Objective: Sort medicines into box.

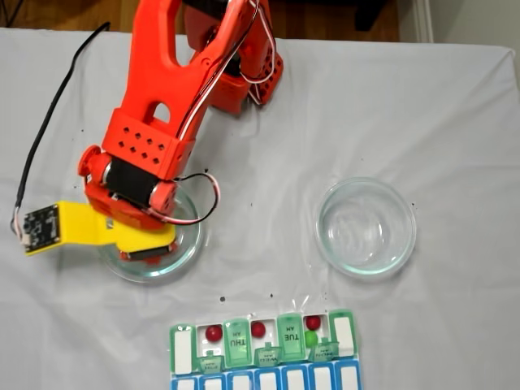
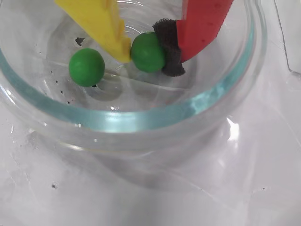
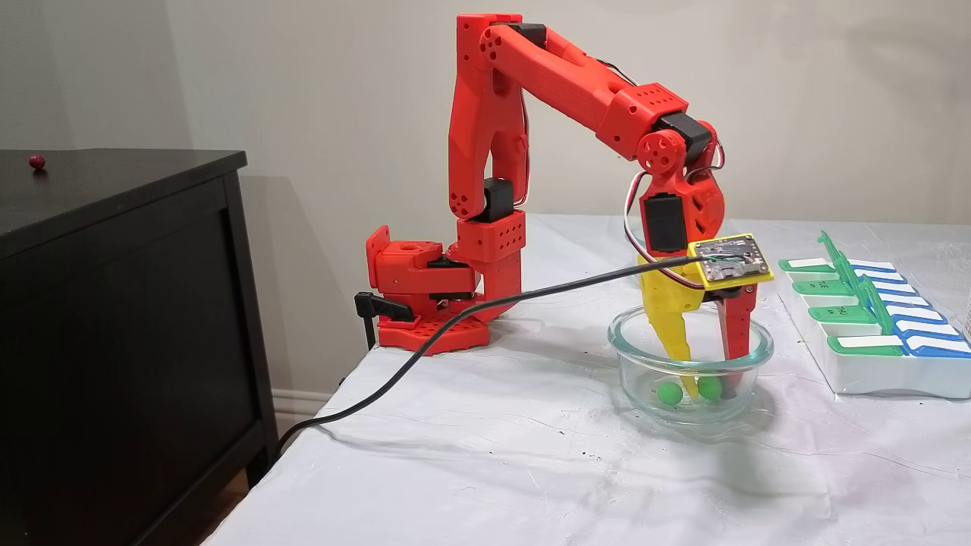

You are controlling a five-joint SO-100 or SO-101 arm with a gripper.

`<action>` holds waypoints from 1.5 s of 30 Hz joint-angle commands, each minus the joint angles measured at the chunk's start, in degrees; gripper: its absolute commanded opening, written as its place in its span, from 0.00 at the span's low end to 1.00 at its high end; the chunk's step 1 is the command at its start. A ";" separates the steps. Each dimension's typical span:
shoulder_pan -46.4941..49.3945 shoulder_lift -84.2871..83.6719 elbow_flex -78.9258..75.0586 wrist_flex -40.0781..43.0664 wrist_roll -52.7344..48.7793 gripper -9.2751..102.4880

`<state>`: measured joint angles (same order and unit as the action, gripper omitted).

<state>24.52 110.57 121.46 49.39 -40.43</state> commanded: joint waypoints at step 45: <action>-28.30 9.14 6.33 -33.57 22.85 0.08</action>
<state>-3.25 119.00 130.17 18.46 -16.96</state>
